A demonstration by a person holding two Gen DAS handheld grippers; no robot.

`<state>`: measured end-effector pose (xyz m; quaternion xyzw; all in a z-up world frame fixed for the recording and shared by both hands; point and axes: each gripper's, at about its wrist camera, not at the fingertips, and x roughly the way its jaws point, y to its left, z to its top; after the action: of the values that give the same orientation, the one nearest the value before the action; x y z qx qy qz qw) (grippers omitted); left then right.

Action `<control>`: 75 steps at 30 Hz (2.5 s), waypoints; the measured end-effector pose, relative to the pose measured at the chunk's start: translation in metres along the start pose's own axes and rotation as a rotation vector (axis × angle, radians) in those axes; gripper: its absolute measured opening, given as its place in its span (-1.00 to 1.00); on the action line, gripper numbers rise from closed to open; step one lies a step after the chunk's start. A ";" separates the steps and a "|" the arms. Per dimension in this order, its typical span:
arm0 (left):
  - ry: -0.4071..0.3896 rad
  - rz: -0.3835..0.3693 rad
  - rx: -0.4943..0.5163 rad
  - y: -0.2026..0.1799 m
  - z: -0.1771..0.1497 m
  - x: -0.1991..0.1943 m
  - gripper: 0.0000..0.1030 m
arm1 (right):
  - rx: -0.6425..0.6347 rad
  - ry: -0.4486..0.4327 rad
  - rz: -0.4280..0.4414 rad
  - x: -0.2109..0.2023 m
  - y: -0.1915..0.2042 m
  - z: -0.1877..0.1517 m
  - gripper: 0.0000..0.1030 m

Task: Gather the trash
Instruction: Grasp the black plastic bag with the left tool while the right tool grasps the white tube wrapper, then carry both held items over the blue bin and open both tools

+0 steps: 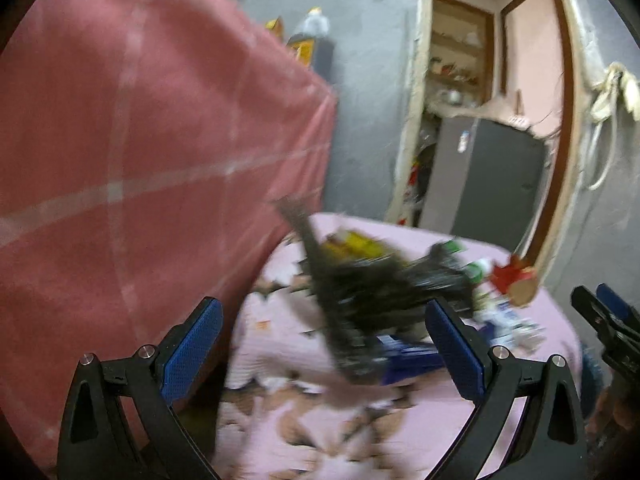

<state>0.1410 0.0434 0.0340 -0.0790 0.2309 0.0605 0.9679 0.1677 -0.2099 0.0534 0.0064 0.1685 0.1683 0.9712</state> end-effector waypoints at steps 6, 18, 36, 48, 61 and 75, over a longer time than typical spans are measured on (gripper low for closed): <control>0.093 -0.035 0.003 0.013 -0.003 0.036 0.92 | -0.019 0.108 0.021 0.029 0.015 -0.014 1.00; 0.180 -0.127 0.075 -0.003 -0.005 0.066 0.43 | 0.052 0.216 0.028 0.052 -0.005 -0.028 0.47; 0.185 -0.123 0.076 -0.001 -0.018 0.053 -0.70 | 0.068 0.343 0.078 0.071 -0.001 -0.036 -0.17; 0.031 -0.101 0.080 -0.012 -0.035 -0.006 -0.74 | 0.038 0.311 0.062 0.045 -0.004 -0.035 -0.51; 0.009 -0.248 0.132 -0.087 -0.045 -0.028 -0.74 | 0.028 0.116 -0.045 -0.022 -0.040 -0.023 -0.53; 0.035 -0.441 0.072 -0.221 -0.043 -0.021 -0.74 | 0.061 -0.032 -0.311 -0.103 -0.121 -0.022 -0.53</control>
<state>0.1379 -0.1824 0.0335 -0.0941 0.2268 -0.1623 0.9557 0.1091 -0.3590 0.0579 0.0125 0.1570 0.0107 0.9875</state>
